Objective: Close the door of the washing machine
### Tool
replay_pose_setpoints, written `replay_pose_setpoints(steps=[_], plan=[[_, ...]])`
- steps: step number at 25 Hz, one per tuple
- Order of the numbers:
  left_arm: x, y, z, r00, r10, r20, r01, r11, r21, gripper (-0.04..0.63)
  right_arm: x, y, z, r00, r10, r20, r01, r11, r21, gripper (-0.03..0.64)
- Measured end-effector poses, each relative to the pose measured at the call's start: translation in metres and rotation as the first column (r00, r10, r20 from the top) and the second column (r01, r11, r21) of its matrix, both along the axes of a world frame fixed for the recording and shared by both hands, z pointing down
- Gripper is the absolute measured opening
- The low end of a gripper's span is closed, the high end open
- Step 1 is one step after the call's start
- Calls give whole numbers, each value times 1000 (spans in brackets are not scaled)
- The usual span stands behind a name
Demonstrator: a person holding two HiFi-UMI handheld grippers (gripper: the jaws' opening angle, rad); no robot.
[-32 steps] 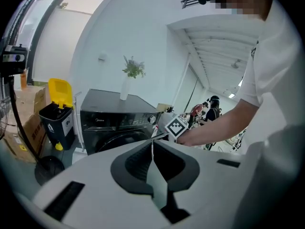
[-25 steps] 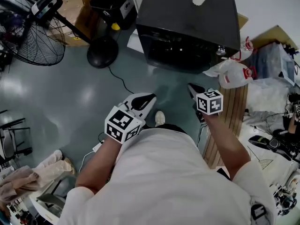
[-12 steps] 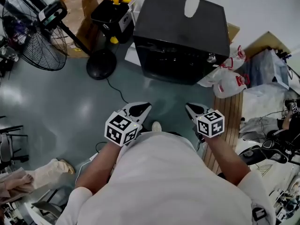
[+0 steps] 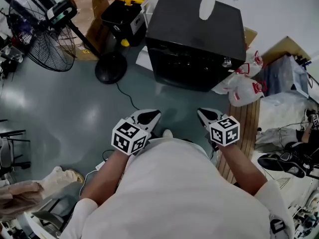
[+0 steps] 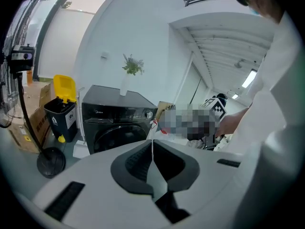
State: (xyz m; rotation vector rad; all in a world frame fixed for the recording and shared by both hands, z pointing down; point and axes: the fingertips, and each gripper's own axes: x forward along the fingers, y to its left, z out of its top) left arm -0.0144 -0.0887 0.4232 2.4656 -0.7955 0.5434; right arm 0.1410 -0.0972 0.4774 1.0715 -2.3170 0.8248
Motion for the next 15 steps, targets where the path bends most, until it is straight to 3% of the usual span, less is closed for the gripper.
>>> replay_pose_setpoints(steps=[15], plan=[[-9, 2, 3, 1000, -12, -1, 12, 1000, -12, 21, -14, 3, -4, 999, -35, 0, 35, 999, 17, 8]])
